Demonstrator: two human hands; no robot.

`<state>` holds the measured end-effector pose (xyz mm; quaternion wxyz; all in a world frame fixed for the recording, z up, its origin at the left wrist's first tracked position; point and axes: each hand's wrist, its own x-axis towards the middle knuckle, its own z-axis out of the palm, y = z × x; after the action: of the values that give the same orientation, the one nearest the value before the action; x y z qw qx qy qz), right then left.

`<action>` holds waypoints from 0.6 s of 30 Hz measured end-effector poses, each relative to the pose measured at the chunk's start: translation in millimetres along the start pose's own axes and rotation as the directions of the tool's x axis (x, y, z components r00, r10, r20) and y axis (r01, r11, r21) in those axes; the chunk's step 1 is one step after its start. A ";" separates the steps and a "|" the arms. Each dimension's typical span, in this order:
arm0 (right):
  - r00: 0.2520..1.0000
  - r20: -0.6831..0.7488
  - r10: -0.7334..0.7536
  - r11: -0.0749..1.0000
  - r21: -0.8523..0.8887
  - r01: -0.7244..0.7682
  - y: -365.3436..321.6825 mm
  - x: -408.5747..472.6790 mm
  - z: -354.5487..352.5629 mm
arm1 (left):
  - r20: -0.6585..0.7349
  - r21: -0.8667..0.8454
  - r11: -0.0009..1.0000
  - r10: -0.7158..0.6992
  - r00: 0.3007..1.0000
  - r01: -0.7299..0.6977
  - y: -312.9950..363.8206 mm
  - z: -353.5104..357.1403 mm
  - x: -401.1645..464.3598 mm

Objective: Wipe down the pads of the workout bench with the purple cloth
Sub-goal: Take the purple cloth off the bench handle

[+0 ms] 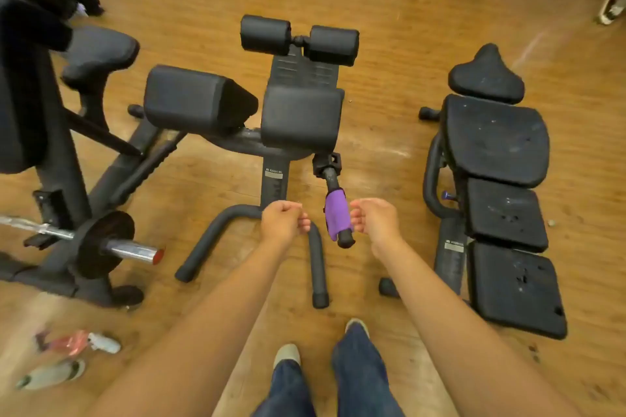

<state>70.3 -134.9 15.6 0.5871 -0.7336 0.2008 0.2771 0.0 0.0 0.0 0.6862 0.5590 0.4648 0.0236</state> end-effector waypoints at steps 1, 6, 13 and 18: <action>1.000 0.007 0.003 1.000 -0.002 -0.003 -1.6 12.3 -1.4 | -0.002 0.014 1.000 0.000 1.000 0.000 -0.6 6.9 10.1; 0.999 0.039 0.038 0.997 -0.076 -0.035 7.9 88.1 -4.7 | -0.046 0.031 0.998 -0.044 0.998 0.045 -16.3 38.5 62.4; 0.987 0.031 0.157 0.957 -0.252 -0.144 43.7 169.0 7.6 | -0.091 -0.051 0.971 -0.236 0.968 0.232 -50.2 67.3 105.0; 0.878 0.152 0.453 0.877 -0.252 -0.409 88.3 188.5 16.0 | 0.045 -0.194 0.790 -0.585 0.810 0.581 -89.2 73.7 114.7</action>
<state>157.1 -133.8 -174.2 0.4462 -0.6955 0.2672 0.4958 70.5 -25.0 -144.8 0.7080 0.3171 0.6158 -0.1379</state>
